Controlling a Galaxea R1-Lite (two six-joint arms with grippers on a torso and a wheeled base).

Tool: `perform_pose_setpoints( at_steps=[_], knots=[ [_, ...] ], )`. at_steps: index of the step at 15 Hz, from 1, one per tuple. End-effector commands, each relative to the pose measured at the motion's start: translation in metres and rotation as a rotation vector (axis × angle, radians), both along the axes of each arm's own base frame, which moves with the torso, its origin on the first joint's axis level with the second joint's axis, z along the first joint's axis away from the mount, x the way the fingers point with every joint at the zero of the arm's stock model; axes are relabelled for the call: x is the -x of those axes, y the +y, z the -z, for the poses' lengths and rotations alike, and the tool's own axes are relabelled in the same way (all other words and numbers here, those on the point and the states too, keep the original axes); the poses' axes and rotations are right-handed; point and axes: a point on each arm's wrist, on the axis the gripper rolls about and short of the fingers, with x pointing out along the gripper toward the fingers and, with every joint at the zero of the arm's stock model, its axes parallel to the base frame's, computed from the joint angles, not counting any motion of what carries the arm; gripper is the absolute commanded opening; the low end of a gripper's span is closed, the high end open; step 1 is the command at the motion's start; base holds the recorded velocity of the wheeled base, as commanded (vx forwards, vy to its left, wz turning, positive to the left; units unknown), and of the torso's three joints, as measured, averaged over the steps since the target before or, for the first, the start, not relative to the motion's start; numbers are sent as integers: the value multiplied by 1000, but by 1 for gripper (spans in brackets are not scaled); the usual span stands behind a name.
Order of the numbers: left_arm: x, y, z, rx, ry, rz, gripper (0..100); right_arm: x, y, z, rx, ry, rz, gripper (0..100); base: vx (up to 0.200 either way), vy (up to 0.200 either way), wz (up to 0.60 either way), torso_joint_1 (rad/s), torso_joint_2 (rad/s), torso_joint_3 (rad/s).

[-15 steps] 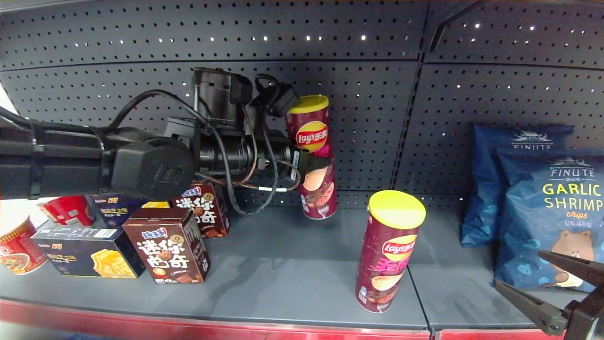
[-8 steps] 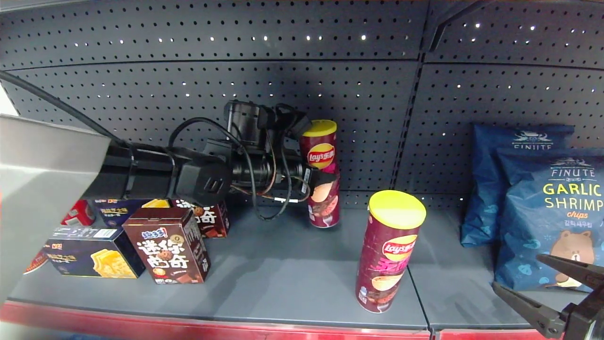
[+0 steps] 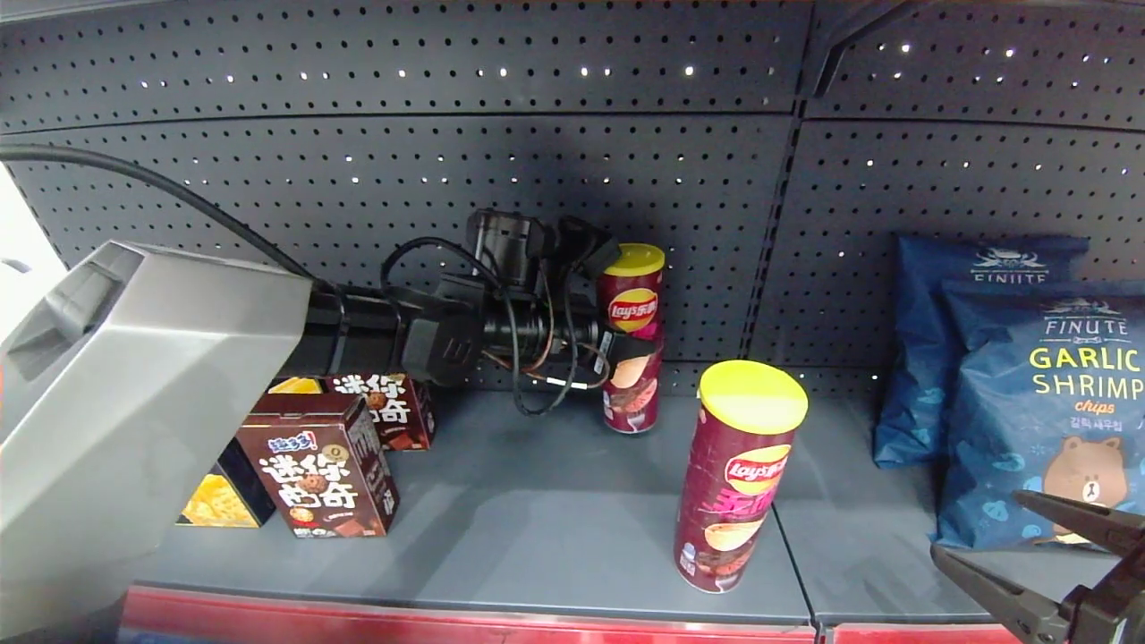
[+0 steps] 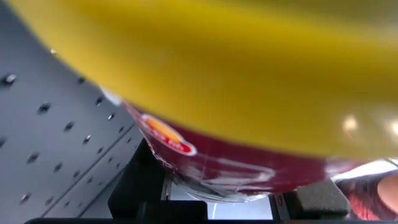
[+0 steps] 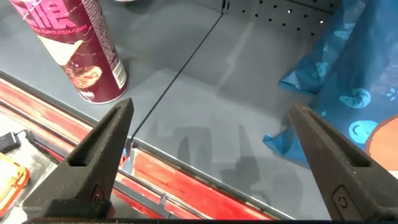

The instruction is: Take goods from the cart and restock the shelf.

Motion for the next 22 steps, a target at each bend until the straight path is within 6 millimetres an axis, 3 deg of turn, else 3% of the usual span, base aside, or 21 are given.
perform_pose_setpoints(
  at_steps=[1, 21, 22],
  knots=[
    [-4, -13, 3, 2, -6, 21, 0, 0, 0, 0, 0, 1, -1, 100, 0, 0, 0, 0, 0, 0],
    [-4, -34, 21, -43, -12, 67, 0, 4, -2, 5, 2, 5, 8, 100, 0, 0, 0, 0, 0, 0],
    [-4, -35, 21, -42, -12, 68, 100, 4, -3, 4, 1, 4, 10, 100, 0, 0, 0, 0, 0, 0]
  ],
)
